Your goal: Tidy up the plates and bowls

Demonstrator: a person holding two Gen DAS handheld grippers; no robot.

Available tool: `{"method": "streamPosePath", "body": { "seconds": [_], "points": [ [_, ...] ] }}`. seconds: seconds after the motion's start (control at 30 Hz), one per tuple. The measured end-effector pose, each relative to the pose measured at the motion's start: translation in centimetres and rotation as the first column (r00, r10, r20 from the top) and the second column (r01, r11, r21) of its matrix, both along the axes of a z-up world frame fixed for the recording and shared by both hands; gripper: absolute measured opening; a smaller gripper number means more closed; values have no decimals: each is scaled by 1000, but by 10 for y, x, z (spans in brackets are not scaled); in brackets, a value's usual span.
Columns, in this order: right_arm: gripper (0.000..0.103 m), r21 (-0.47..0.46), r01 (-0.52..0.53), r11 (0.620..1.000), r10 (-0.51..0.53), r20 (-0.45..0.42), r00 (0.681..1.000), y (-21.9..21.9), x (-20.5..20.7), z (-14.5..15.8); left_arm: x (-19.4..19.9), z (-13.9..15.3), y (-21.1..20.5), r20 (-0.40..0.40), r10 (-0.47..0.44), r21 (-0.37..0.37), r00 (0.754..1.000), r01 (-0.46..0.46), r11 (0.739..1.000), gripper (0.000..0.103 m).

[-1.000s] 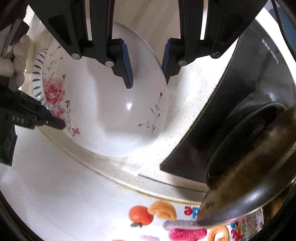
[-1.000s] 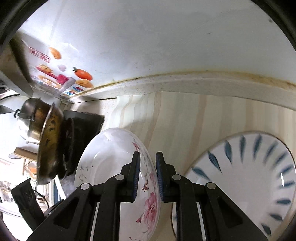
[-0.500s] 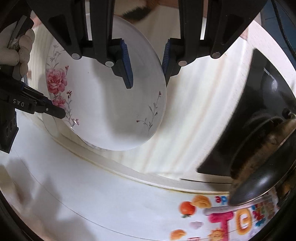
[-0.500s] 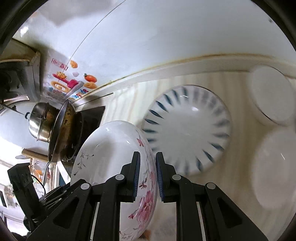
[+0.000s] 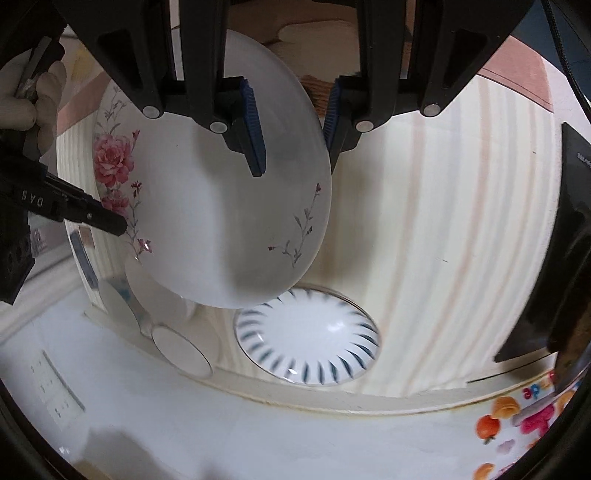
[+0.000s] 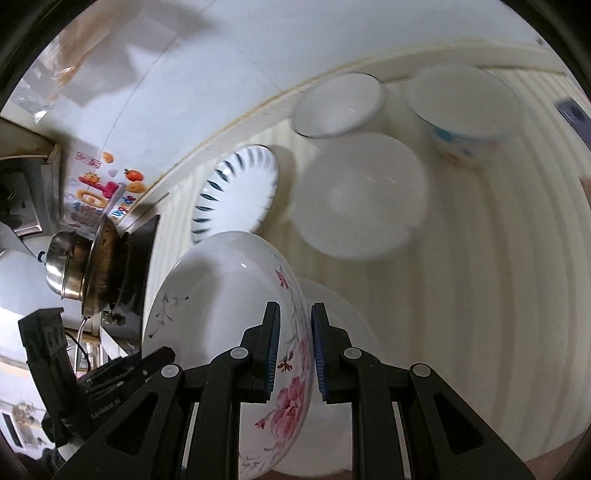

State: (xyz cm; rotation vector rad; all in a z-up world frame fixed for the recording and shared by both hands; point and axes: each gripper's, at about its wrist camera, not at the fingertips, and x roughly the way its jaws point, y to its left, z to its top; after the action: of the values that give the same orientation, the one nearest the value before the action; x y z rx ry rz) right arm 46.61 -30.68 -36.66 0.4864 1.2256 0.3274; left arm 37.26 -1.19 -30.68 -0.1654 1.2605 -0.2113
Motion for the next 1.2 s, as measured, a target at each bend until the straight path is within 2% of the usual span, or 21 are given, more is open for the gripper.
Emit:
{"method": "streamPosePath", "body": {
  "seconds": [0.2,0.5,0.83,1.2],
  "points": [
    [19,-6,11,1000,-11,-41,999,-23,-24,-26,1,-16,-18,-36,-26,37,999,27,999,27],
    [19,-5,-17,1000,17,-72,997,-21,-34,-47,-1,-32,-22,-82,-11,84,997,18,996,27],
    [19,-40,-61,997,58,-82,995,-8,-30,-52,-1,-49,-20,-127,-1,137,992,19,990,27],
    [19,-72,-72,995,66,-93,994,-2,-28,-52,-1,-59,-21,-143,-3,124,990,21,992,28]
  ]
}}
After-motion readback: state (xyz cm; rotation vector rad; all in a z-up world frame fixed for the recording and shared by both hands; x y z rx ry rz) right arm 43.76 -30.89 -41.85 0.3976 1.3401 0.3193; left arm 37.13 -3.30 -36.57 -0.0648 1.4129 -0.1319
